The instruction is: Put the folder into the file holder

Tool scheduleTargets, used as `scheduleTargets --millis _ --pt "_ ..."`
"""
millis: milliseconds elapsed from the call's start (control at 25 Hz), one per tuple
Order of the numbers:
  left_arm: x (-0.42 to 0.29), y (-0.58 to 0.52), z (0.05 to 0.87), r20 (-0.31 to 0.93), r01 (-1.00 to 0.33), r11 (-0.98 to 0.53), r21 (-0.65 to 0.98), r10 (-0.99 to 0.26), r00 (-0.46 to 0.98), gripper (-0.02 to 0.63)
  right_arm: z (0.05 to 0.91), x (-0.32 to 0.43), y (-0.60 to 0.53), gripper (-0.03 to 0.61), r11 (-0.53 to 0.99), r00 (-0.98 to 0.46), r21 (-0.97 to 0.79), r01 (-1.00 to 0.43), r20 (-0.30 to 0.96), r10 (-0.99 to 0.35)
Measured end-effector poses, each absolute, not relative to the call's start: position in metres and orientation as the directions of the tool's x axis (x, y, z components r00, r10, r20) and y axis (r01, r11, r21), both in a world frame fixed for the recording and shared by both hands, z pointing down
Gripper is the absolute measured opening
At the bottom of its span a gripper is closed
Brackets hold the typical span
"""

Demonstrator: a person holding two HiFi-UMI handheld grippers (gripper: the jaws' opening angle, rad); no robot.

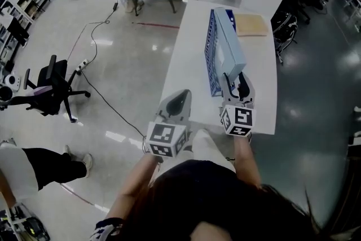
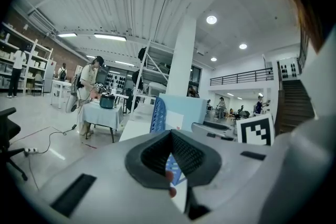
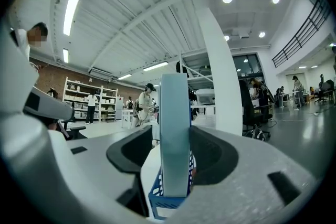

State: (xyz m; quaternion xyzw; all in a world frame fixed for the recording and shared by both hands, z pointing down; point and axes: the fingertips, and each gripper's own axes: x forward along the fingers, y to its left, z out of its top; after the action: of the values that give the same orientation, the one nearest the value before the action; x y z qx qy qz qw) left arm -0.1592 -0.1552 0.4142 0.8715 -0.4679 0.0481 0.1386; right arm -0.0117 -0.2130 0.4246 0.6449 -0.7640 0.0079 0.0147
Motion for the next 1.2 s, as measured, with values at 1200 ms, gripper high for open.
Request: scheduleTargets --millis 1200 --pt "-0.178 -0.115 0.39 0.151 -0.823 -0.566 0.039 -0.811 0.565 0.006 0.383 -0.024 -0.122 0.035 0.13 -0.13 0.054 -0.99 -0.001 -0.991"
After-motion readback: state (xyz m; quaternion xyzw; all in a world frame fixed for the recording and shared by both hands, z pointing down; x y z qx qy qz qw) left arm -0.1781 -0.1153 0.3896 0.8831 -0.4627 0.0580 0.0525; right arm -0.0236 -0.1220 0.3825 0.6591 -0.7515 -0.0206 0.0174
